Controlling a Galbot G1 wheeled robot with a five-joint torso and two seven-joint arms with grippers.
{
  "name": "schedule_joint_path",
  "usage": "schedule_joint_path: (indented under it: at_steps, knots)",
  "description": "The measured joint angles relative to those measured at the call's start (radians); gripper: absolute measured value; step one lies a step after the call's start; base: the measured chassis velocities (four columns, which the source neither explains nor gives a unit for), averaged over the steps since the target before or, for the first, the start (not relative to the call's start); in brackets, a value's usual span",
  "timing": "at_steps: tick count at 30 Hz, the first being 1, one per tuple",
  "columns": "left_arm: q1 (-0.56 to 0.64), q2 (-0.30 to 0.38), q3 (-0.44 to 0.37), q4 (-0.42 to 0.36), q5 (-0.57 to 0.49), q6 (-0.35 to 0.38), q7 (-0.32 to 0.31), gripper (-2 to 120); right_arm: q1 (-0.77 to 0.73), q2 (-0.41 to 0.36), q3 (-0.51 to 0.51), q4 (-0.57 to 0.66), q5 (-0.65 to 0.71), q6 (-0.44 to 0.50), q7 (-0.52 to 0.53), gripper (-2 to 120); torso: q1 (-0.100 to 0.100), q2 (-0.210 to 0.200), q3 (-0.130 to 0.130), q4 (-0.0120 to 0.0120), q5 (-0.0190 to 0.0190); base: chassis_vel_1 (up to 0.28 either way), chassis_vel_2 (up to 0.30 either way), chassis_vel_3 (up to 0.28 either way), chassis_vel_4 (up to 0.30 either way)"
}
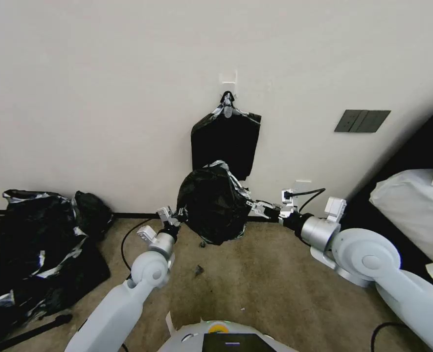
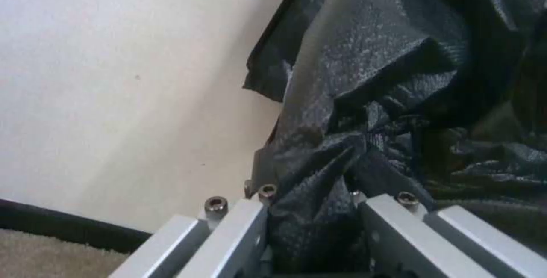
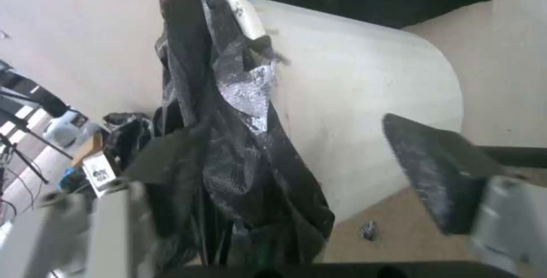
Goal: Place a trash bag onto the trash bin.
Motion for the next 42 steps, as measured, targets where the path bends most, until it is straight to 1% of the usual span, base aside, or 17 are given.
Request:
schedule_joint_path:
  at_steps: [1,3,5,7,8,10,11,14,15,17,18,19,21,27,29,34,42]
  knots:
    - [0.0,0.0,0.0,0.0,0.0,0.0,0.0,1,0.0,0.0,0.0,0.0,0.0,0.0,0.0,75,0.0,0.0,0.0,0.0,0.0,0.0,0.0,0.0,0.0]
    - [0.0,0.002,0.0,-0.001,-0.002,0.004,-0.003,1,0.0,0.003,0.0,0.009,-0.005,0.004,0.0,63,0.0,0.0,0.0,-0.0001,0.0,0.0,0.0,0.0,0.0]
    - [0.0,0.002,0.0,-0.001,-0.002,0.005,-0.003,1,0.0,0.004,0.0,0.012,-0.007,0.006,0.0,59,0.0,0.0,0.0,0.0,0.0,0.0,0.0,0.0,0.0]
    - [-0.003,0.002,0.0,-0.001,-0.002,0.007,-0.004,1,-0.002,0.004,0.0,0.02,-0.015,0.012,0.001,47,0.0,0.0,0.0,-0.0001,0.0,0.0,0.0,0.0,0.0]
    - [-0.003,0.002,0.0,-0.001,-0.002,0.007,-0.004,1,-0.002,0.004,0.0,0.02,-0.015,0.012,0.001,47,0.0,0.0,0.0,-0.0001,0.0,0.0,0.0,0.0,0.0]
    - [-0.005,0.0,0.0,-0.001,-0.003,0.009,-0.007,1,-0.002,0.004,-0.001,0.027,-0.019,0.016,0.002,38,0.0,0.0,0.0,-0.0001,-0.0001,0.0,0.0,0.0,0.0]
    - [-0.005,0.0,0.0,-0.001,-0.003,0.009,-0.007,1,-0.002,0.004,-0.001,0.027,-0.019,0.016,0.002,38,0.0,0.0,0.0,-0.0001,-0.0001,0.0,0.0,0.0,0.0]
    - [-0.006,0.0,0.0,0.0,-0.003,0.011,-0.01,1,-0.002,0.003,-0.003,0.034,-0.022,0.019,0.004,24,0.0,0.0,0.0,-0.0001,0.0,0.0,0.0,0.0,0.0]
    - [-0.006,0.0,0.0,0.0,-0.003,0.011,-0.01,1,-0.002,0.003,-0.003,0.034,-0.022,0.019,0.004,24,0.0,0.0,0.0,-0.0001,0.0,0.0,0.0,0.0,0.0]
    - [-0.005,0.0,0.0,0.0,-0.005,0.013,-0.014,1,-0.002,0.005,-0.006,0.038,-0.025,0.022,0.005,13,0.0,0.0,0.0,-0.0001,0.0,0.0,0.0,0.0,0.0]
    - [-0.005,0.0,0.0,0.0,-0.005,0.013,-0.014,1,-0.002,0.005,-0.006,0.038,-0.025,0.022,0.005,13,0.0,0.0,0.0,-0.0001,0.0,0.0,0.0,0.0,0.0]
    - [-0.005,0.0,0.0,0.0,-0.005,0.014,-0.018,1,-0.002,0.008,-0.008,0.039,-0.028,0.027,0.007,7,0.0,0.0,0.0,-0.0001,0.0,0.0,0.0,0.0,0.0]
    - [-0.005,0.0,0.0,0.0,-0.007,0.016,-0.02,1,-0.002,0.01,-0.01,0.041,-0.033,0.033,0.008,0,0.0,0.0,0.0,-0.0001,0.0,0.0,0.0,0.0,0.0]
    - [-0.002,0.001,0.002,-0.003,-0.008,0.025,-0.022,1,0.022,0.024,-0.01,0.036,-0.035,0.069,0.029,0,0.0,0.0,0.0,-0.0001,-0.0001,0.0,0.0,0.0,0.0]
    - [0.002,0.001,0.006,-0.014,-0.011,0.03,-0.02,1,0.041,0.028,-0.011,0.008,-0.035,0.075,0.045,0,0.0,0.0,0.0,0.0001,0.0,0.0,0.0,0.0,0.0]
    - [0.013,-0.001,0.006,-0.038,-0.03,0.046,0.0,1,0.04,0.029,-0.014,-0.053,-0.05,0.078,0.057,0,0.0,0.0,0.0,-0.0002,0.0001,0.0,0.0,0.0,0.0]
    - [0.026,-0.001,0.005,-0.057,-0.037,0.06,0.008,1,0.034,0.037,-0.002,-0.081,-0.055,0.068,0.074,0,0.0,0.0,0.0,0.0,0.0,0.0,0.0,0.0,0.0]
